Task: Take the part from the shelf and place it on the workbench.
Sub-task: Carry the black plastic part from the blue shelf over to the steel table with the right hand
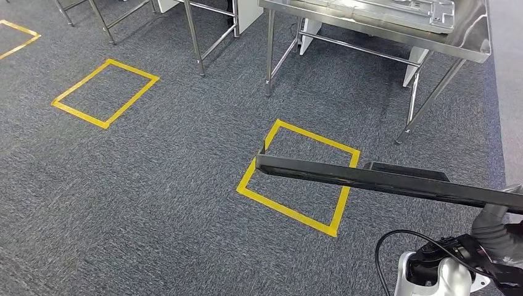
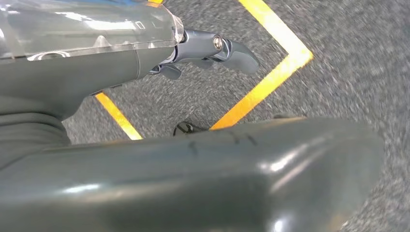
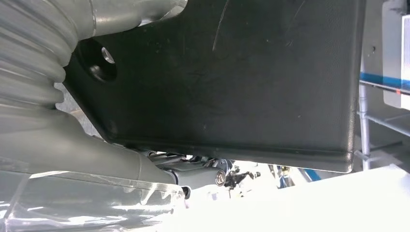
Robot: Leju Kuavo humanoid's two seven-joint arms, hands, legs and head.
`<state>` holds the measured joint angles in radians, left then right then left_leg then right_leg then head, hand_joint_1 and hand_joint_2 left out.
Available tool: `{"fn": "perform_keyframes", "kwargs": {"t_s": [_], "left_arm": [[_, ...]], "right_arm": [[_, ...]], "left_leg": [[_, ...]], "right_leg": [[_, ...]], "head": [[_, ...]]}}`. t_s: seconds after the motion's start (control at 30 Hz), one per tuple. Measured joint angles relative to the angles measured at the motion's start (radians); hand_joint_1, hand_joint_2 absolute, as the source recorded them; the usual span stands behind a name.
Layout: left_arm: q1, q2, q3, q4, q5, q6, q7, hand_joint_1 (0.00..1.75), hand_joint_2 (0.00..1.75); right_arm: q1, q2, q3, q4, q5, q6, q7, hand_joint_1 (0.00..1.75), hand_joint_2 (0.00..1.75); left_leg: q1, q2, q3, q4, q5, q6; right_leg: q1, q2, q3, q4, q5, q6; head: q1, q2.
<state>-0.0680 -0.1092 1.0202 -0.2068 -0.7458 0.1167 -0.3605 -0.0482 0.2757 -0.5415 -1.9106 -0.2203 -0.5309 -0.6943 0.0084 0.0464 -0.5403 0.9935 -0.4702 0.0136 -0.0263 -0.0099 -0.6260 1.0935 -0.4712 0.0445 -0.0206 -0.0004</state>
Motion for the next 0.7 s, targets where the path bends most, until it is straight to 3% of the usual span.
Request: {"fn": "perform_keyframes", "kwargs": {"t_s": [0.07,0.13,0.2,0.27,0.33,0.37,0.4,0.47,0.53,0.6,0.7], "left_arm": [[-0.004,0.000,0.001,0.000,0.000,-0.006,-0.005,0.00,0.00],[-0.007,0.000,0.005,0.000,0.001,-0.014,-0.008,0.00,0.00],[-0.007,0.000,0.009,0.000,0.002,-0.020,-0.011,0.00,0.00],[-0.006,0.001,0.013,0.000,0.001,-0.025,-0.014,0.00,0.00],[-0.002,0.001,0.015,0.000,-0.003,-0.028,-0.015,0.00,0.00],[0.001,0.001,0.016,0.000,-0.006,-0.029,-0.015,0.00,0.00],[0.003,0.001,0.016,0.000,-0.009,-0.030,-0.015,0.00,0.00],[0.005,0.002,0.016,0.000,-0.013,-0.030,-0.016,0.00,0.00],[0.004,0.003,0.016,0.000,-0.017,-0.031,-0.016,0.00,0.00],[0.002,0.004,0.017,0.000,-0.018,-0.032,-0.017,0.00,0.00],[0.005,0.004,0.017,0.000,-0.020,-0.033,-0.018,0.00,0.00]], "right_arm": [[0.000,0.001,0.004,0.001,0.034,-0.027,0.000,1.75,1.75],[0.001,-0.001,0.021,-0.001,0.092,-0.058,0.000,1.75,1.75],[0.002,-0.004,0.048,-0.005,0.148,-0.079,0.000,1.75,1.75],[0.002,-0.006,0.079,-0.009,0.180,-0.103,-0.001,1.75,1.75],[0.009,-0.014,0.118,-0.011,0.203,-0.132,-0.001,1.75,1.75],[0.014,-0.019,0.143,-0.014,0.216,-0.145,-0.001,1.75,1.75],[0.019,-0.024,0.167,-0.017,0.228,-0.152,-0.001,1.75,1.75],[0.026,-0.033,0.214,-0.024,0.250,-0.157,-0.001,1.75,1.75],[0.030,-0.041,0.251,-0.031,0.260,-0.158,-0.001,1.75,1.75],[0.031,-0.047,0.276,-0.036,0.265,-0.158,-0.001,1.75,1.75],[0.031,-0.058,0.304,-0.040,0.273,-0.158,-0.001,1.75,1.75]], "left_leg": [[-0.003,0.005,0.001,0.003,-0.005,-0.010],[-0.004,0.008,0.004,0.003,-0.006,-0.021],[-0.001,-0.004,-0.002,0.021,-0.020,-0.032],[0.003,-0.027,-0.046,0.115,-0.069,-0.040],[0.003,-0.037,-0.121,0.259,-0.125,-0.042],[0.003,-0.037,-0.148,0.304,-0.132,-0.042],[0.003,-0.037,-0.158,0.313,-0.119,-0.041],[0.003,-0.039,-0.119,0.212,-0.042,-0.035],[0.000,-0.043,-0.057,0.079,0.009,-0.025],[-0.004,-0.046,-0.032,0.024,0.005,-0.015],[-0.004,-0.045,-0.016,0.009,-0.005,0.002]], "right_leg": [[0.005,-0.005,0.038,-0.069,0.015,-0.013],[0.008,0.000,0.037,-0.072,0.013,-0.027],[0.006,0.004,0.040,-0.077,0.013,-0.041],[0.004,0.006,0.046,-0.082,0.009,-0.056],[0.008,0.010,0.050,-0.081,0.003,-0.065],[0.010,0.013,0.054,-0.081,-0.001,-0.066],[0.011,0.018,0.059,-0.080,-0.005,-0.066],[0.012,0.026,0.075,-0.078,-0.015,-0.063],[0.014,0.031,0.089,-0.077,-0.028,-0.054],[0.016,0.034,0.094,-0.077,-0.035,-0.041],[0.013,0.030,0.095,-0.059,-0.039,-0.023]], "head": [[0.000,0.000],[0.000,0.000],[0.000,0.000],[0.000,0.000],[0.000,0.000],[0.000,0.000],[0.000,0.000],[0.000,0.000],[0.000,0.000],[0.000,0.000],[0.000,0.000]]}}
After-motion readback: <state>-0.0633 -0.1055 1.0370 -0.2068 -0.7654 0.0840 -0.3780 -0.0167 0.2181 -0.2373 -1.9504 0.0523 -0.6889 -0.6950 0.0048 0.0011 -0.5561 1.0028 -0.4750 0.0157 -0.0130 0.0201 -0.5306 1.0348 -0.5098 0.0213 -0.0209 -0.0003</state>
